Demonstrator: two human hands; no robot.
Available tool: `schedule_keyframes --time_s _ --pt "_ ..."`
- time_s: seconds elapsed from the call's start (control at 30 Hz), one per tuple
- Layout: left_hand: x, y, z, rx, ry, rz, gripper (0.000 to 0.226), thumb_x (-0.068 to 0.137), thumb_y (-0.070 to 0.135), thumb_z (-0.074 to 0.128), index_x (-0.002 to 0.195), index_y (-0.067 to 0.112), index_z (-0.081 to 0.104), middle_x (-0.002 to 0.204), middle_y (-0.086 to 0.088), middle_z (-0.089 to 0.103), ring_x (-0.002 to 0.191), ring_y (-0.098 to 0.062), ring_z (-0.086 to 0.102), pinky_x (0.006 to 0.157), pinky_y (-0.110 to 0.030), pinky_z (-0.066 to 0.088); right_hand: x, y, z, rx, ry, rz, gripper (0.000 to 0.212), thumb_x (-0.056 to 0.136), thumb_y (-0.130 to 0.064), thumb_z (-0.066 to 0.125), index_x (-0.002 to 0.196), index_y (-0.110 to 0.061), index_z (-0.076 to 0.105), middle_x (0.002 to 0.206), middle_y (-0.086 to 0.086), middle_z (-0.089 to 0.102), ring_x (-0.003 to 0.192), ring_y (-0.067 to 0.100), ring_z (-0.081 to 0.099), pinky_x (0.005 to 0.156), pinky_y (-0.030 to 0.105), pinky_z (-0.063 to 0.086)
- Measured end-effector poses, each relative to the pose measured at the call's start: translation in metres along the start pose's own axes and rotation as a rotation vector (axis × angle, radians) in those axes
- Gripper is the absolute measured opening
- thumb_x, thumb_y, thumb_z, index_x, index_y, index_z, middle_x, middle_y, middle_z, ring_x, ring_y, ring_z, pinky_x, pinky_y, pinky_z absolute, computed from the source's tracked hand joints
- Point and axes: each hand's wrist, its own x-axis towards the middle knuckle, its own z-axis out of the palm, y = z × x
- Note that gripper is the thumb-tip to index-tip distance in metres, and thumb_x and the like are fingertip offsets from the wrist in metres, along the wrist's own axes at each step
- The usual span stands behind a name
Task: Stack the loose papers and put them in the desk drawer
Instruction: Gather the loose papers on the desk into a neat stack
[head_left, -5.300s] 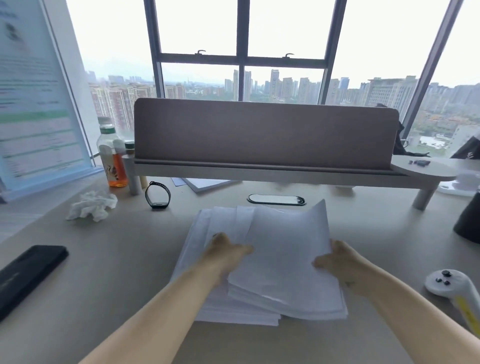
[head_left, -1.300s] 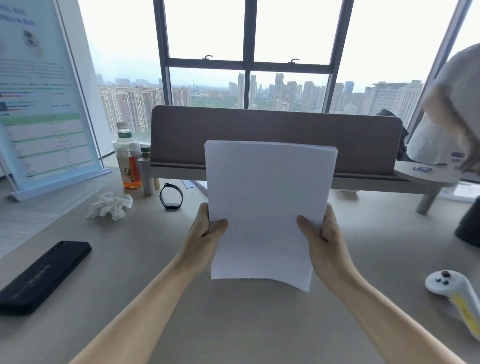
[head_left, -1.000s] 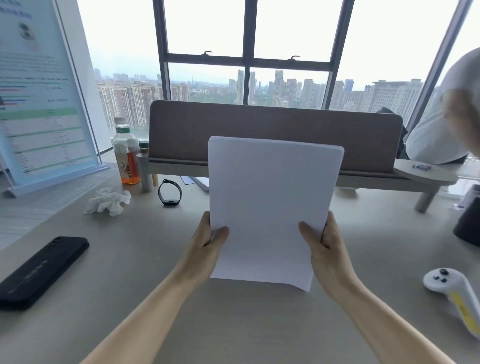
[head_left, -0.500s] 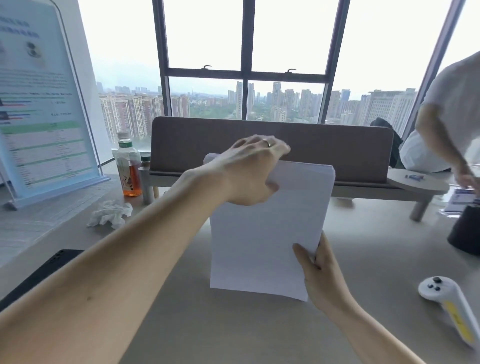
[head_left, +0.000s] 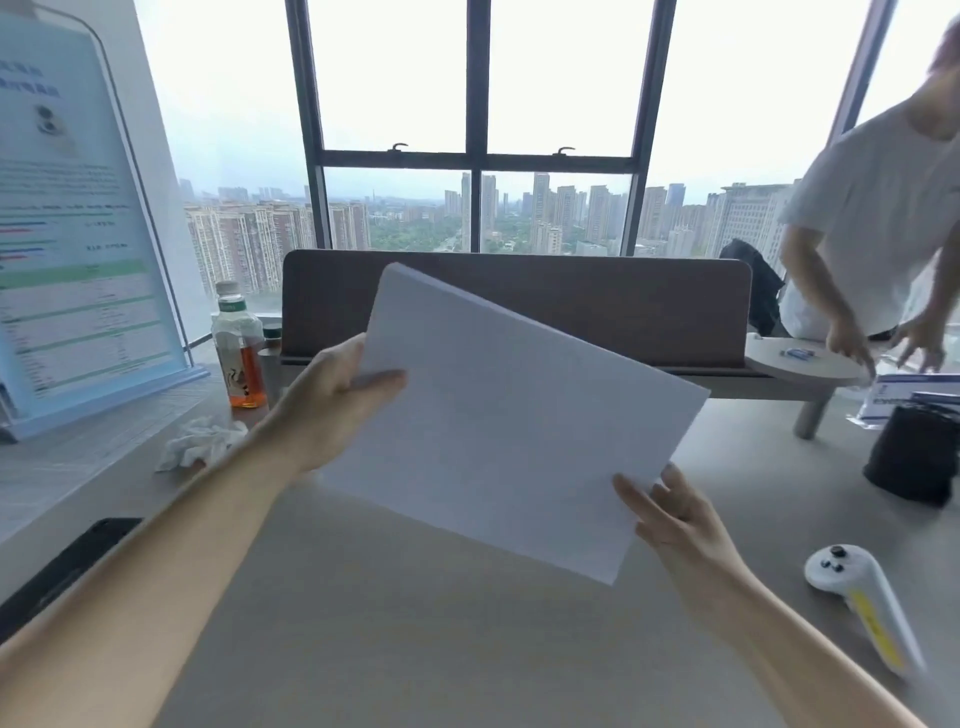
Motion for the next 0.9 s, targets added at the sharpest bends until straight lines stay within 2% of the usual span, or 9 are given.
schedule_keyframes --time_s 0.13,0.2,0.3,0.37,0.47,0.6,0.7,0.8,0.9 --pt "-0.033 -0.06 0.028 -0.278 0.169 -0.205 0.028 0.103 -0.001 0.052 0.121 0.015 0.067 0.102 0.002 0.083 0.088 -0.013 0.078 0.075 -0.03 0.063 0.007 -0.003 0.017 -0.116 0.082 -0.127 0.029 0.099 -0.009 0.059 0.117 -0.031 0.066 0.11 -0.01 0.079 0.1 0.011 0.075 0.088 0.033 0.056" --pt "-0.038 -0.076 0.036 -0.307 0.252 -0.196 0.028 0.103 0.001 0.053 0.127 0.012 0.063 0.11 -0.002 0.081 0.095 -0.017 0.076 0.085 -0.036 0.062 0.008 -0.004 0.021 -0.171 0.081 -0.197 0.035 0.1 -0.006 0.056 0.122 -0.033 0.062 0.114 -0.013 0.077 0.105 0.007 0.072 0.089 0.029 0.055" --pt "-0.044 -0.087 0.047 -0.274 0.325 -0.178 0.026 0.104 0.002 0.053 0.121 0.018 0.063 0.104 0.006 0.082 0.094 -0.01 0.077 0.081 -0.026 0.061 0.007 0.001 0.02 -0.216 0.103 -0.228 0.039 0.1 -0.006 0.055 0.132 -0.028 0.057 0.121 -0.014 0.073 0.111 0.0 0.068 0.09 0.02 0.051" --pt "-0.056 -0.098 0.054 -0.225 0.3 -0.216 0.028 0.104 0.003 0.054 0.12 0.025 0.062 0.103 0.01 0.082 0.095 -0.008 0.077 0.087 -0.029 0.06 -0.001 0.013 0.018 -0.233 0.093 -0.18 0.042 0.1 -0.007 0.056 0.132 -0.033 0.056 0.12 -0.02 0.073 0.112 -0.004 0.067 0.09 0.018 0.049" --pt "-0.072 -0.117 0.061 -0.108 0.167 -0.252 0.033 0.102 0.012 0.055 0.123 0.036 0.06 0.117 0.007 0.078 0.112 -0.018 0.073 0.105 -0.049 0.052 -0.015 0.028 0.015 -0.212 0.068 -0.095 0.038 0.099 -0.01 0.06 0.126 -0.036 0.059 0.115 -0.021 0.075 0.109 0.002 0.07 0.084 0.021 0.052" --pt "-0.073 -0.118 0.067 -0.105 0.114 -0.232 0.042 0.105 0.0 0.049 0.135 0.028 0.055 0.126 0.017 0.074 0.119 -0.003 0.068 0.104 -0.035 0.05 -0.007 0.023 0.006 -0.157 0.123 -0.092 0.03 0.099 -0.006 0.059 0.119 -0.028 0.064 0.108 -0.01 0.079 0.098 0.01 0.074 0.081 0.03 0.056" --pt "-0.078 -0.121 0.067 -0.127 0.105 -0.213 0.045 0.106 0.006 0.051 0.144 0.03 0.05 0.135 0.011 0.07 0.127 -0.01 0.065 0.109 -0.044 0.048 -0.007 0.02 0.011 -0.219 0.132 -0.131 0.031 0.101 -0.005 0.055 0.117 -0.031 0.063 0.104 -0.016 0.078 0.093 0.002 0.073 0.077 0.026 0.053" --pt "-0.077 -0.121 0.062 -0.146 0.173 -0.206 0.031 0.096 0.03 0.061 0.124 0.043 0.057 0.118 0.018 0.073 0.113 -0.008 0.068 0.099 -0.048 0.053 -0.01 0.02 0.011 -0.222 0.145 -0.181 0.04 0.098 -0.002 0.057 0.123 -0.034 0.059 0.111 -0.014 0.075 0.101 0.004 0.07 0.081 0.021 0.055" --pt "-0.062 -0.119 0.055 -0.194 0.299 -0.117 0.021 0.091 0.034 0.067 0.107 0.024 0.057 0.086 0.007 0.059 0.084 -0.013 0.056 0.081 -0.037 0.042 -0.008 0.019 0.007 -0.196 0.155 -0.226 0.042 0.097 -0.002 0.06 0.13 -0.027 0.055 0.117 -0.007 0.072 0.11 0.013 0.067 0.093 0.031 0.053"
